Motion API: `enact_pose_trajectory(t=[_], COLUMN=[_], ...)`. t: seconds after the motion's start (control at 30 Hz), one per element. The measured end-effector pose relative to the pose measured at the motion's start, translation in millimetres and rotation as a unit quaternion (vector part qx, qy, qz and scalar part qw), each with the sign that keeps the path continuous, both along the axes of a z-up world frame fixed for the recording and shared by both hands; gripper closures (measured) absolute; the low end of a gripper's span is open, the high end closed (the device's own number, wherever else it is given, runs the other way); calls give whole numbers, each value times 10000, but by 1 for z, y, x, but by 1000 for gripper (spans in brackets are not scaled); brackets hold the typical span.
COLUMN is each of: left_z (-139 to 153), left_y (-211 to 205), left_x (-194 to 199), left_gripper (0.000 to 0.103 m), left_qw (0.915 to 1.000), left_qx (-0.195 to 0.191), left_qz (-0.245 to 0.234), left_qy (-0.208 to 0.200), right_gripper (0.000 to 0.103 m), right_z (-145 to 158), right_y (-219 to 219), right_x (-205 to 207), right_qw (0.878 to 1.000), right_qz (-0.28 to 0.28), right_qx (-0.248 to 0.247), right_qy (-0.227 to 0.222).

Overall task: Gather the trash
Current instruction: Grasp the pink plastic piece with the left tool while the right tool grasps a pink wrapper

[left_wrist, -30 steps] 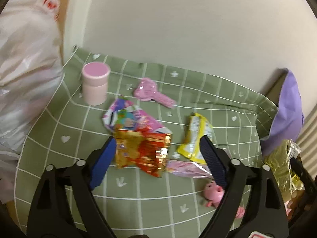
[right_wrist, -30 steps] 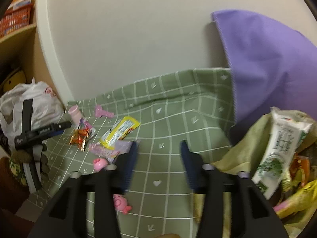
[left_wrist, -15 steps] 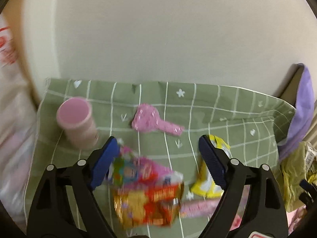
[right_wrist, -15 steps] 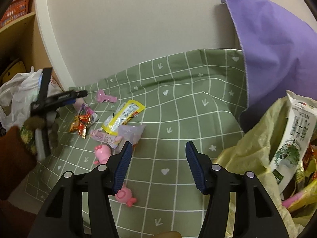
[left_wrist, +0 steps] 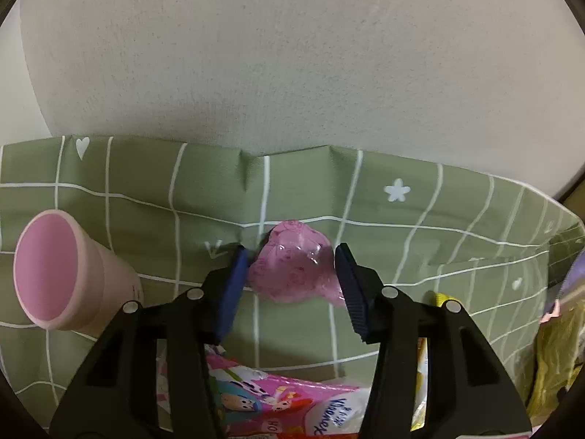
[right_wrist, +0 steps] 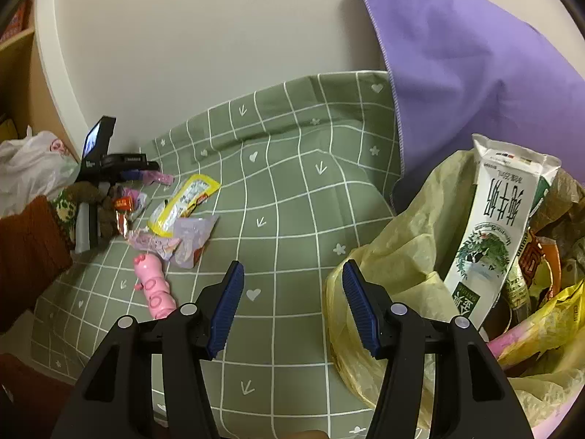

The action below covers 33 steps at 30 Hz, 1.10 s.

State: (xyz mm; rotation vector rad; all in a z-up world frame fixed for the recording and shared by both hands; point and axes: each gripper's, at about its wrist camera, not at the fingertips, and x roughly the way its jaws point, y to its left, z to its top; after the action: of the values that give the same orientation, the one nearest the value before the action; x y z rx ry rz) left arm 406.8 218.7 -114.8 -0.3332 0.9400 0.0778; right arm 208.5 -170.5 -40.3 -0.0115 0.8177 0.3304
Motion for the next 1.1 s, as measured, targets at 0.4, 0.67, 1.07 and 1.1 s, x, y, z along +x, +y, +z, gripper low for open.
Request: enact_pose_trajectory(t=[0.4, 0.67, 1.07, 1.1], left_z=[73, 67, 41, 42], left_y=[-22, -58, -61, -60], left_x=[-98, -170, -221, -225], left_gripper=[57, 57, 57, 57], left_qw=[9926, 9947, 9986, 9988], left_qx=[-576, -415, -52, -37], left_qz=[-389, -604, -515, -481], left_qy=[-996, -725, -117, -117], right_gripper=[50, 50, 50, 52], right_z=[-15, -28, -69, -71], right_y=[32, 51, 99, 105], right_x=[13, 22, 63, 67], right_qw=[9975, 9956, 9812, 9810], right_qz=[675, 847, 1371, 1359], right_qx=[27, 72, 884, 912], right_qy=[194, 385, 1032, 1040])
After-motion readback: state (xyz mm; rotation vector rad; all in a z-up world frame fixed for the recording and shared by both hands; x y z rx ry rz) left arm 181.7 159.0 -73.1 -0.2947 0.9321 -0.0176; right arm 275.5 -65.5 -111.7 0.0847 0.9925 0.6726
